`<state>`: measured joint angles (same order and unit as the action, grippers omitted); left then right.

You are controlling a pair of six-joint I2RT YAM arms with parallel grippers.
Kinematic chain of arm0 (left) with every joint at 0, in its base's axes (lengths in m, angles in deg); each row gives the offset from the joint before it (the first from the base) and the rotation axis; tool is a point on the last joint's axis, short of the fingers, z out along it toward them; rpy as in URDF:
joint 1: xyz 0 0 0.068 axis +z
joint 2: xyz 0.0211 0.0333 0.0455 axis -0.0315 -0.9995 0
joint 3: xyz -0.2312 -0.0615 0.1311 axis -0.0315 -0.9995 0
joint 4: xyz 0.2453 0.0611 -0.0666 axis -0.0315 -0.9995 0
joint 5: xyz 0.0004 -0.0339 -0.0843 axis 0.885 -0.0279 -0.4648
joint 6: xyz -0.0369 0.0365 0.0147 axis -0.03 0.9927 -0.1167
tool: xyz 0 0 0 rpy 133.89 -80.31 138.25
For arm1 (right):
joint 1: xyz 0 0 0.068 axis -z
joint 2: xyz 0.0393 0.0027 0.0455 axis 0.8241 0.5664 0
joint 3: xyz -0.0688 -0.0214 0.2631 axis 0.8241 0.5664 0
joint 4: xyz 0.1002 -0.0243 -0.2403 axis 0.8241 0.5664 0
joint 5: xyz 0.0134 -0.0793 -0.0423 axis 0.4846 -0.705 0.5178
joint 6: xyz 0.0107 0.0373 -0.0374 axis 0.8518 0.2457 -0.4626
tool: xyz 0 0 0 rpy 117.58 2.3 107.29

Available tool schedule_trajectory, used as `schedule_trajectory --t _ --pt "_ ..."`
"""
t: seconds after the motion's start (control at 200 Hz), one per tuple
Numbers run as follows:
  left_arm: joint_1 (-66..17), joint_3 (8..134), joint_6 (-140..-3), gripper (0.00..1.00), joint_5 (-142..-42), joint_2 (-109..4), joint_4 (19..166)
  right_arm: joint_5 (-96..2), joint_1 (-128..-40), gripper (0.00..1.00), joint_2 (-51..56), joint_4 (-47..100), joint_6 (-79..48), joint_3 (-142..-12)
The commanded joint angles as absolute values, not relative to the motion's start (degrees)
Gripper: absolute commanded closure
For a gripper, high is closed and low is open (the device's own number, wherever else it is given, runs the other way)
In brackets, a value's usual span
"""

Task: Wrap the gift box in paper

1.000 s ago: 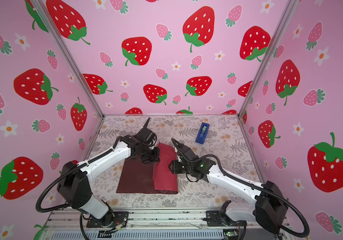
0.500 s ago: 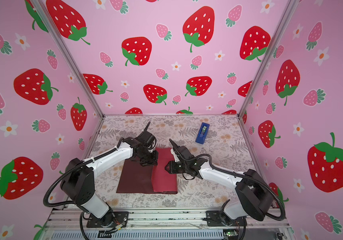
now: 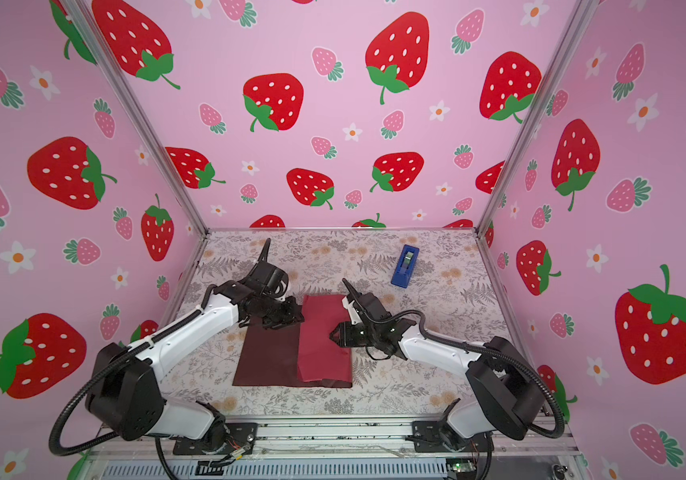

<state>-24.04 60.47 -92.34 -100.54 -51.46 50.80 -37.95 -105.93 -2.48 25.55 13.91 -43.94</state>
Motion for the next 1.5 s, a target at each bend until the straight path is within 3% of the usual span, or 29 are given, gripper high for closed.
schedule_trajectory --t 0.0,0.25,0.38,0.575,1.0,1.496 --pt "-22.88 56.37 -91.73 0.62 -105.50 -48.97 53.65 -38.44 -105.55 0.62 -1.45 28.24 14.57 -42.12" --pt "-22.11 47.08 -94.53 0.51 -114.39 -48.25 64.41 -38.19 -105.53 0.62 -1.54 28.06 14.63 -42.20" --pt "-22.09 44.46 -95.07 0.51 -116.16 -48.75 68.48 -38.19 -105.54 0.62 -1.79 28.19 14.61 -42.07" --pt "-22.10 43.44 -95.16 0.56 -118.20 -51.10 71.35 -38.23 -105.51 0.62 -2.13 28.25 14.79 -42.07" --pt "-22.16 42.29 -96.08 0.79 -118.55 -52.64 72.88 -39.05 -105.41 0.62 -4.89 30.92 14.92 -44.06" --pt "-23.15 40.99 -98.45 0.88 -119.30 -54.69 76.28 -42.31 -95.68 0.60 -16.35 38.04 11.95 -41.77"
